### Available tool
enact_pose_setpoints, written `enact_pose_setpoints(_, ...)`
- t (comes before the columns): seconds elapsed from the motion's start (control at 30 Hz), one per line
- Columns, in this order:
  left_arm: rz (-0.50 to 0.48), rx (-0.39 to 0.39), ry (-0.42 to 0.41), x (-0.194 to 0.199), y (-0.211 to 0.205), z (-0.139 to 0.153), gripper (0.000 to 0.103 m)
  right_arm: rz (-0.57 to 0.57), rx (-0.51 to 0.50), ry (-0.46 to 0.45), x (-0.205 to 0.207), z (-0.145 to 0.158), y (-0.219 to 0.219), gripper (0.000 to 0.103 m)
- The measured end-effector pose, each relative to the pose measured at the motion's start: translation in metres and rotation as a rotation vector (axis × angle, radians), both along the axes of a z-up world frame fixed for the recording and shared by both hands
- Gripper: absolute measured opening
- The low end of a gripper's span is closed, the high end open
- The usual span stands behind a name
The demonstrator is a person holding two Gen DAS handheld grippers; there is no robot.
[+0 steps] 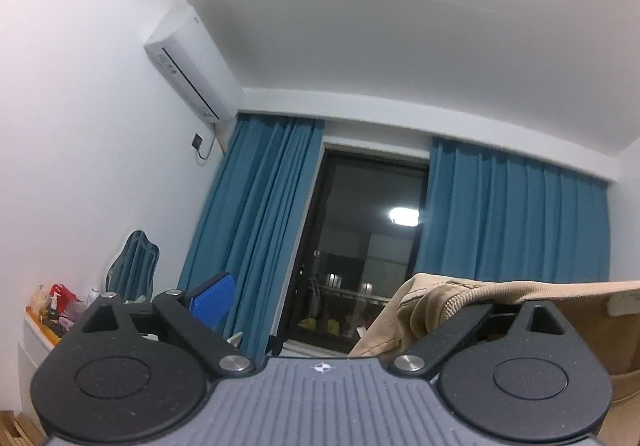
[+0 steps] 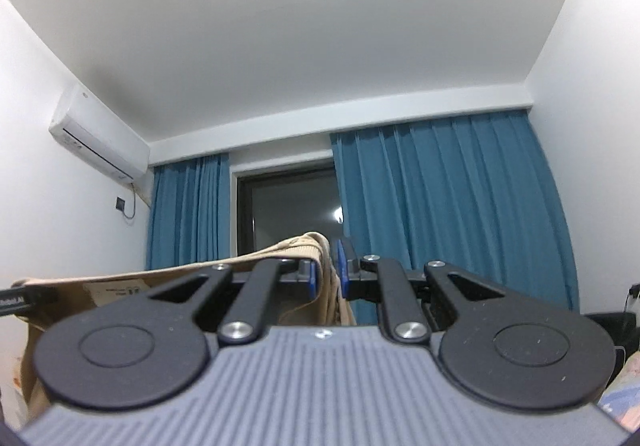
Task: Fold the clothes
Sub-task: 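Lift the tan T-shirt high with both grippers and shake it out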
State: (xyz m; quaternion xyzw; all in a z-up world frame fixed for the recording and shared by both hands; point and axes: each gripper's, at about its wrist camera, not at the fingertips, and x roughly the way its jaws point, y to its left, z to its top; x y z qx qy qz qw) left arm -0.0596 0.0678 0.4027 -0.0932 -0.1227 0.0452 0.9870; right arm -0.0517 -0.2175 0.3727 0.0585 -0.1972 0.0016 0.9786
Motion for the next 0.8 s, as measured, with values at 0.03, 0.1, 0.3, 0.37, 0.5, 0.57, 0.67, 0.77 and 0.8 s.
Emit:
enact_pose_setpoints(0.03, 0.002, 0.005, 0.013, 0.008, 0.000, -0.003, 0.097, 0.001, -0.001, 0.018, 0.007, -0.001, 0.000, 0.013)
enact_pose_setpoints(0.1, 0.016, 0.024, 0.040, 0.027, -0.004, -0.013, 0.097, 0.003, -0.003, 0.055, 0.022, -0.003, 0.000, 0.013)
enact_pose_setpoints(0.3, 0.059, 0.088, 0.135, 0.120, -0.018, -0.076, 0.099, -0.022, -0.012, 0.201, 0.112, -0.054, -0.002, 0.013)
enact_pose_setpoints(0.37, 0.071, 0.110, 0.181, 0.166, -0.026, -0.109, 0.099, -0.041, -0.020, 0.260, 0.155, -0.081, -0.004, 0.013)
enact_pose_setpoints(0.5, 0.077, 0.121, 0.282, 0.271, -0.035, -0.185, 0.099, -0.084, -0.032, 0.374, 0.250, -0.153, -0.011, 0.016)
enact_pose_setpoints(0.57, 0.075, 0.130, 0.336, 0.322, -0.042, -0.234, 0.099, -0.099, -0.030, 0.430, 0.299, -0.198, -0.014, 0.016)
enact_pose_setpoints(0.67, 0.067, 0.147, 0.424, 0.398, -0.053, -0.310, 0.099, -0.121, -0.027, 0.515, 0.373, -0.265, -0.019, 0.016)
enact_pose_setpoints(0.77, 0.035, 0.199, 0.562, 0.457, -0.060, -0.390, 0.099, -0.124, -0.016, 0.655, 0.434, -0.341, -0.030, 0.016)
enact_pose_setpoints(0.8, 0.026, 0.217, 0.612, 0.474, -0.062, -0.415, 0.099, -0.120, -0.003, 0.707, 0.451, -0.364, -0.034, 0.016)
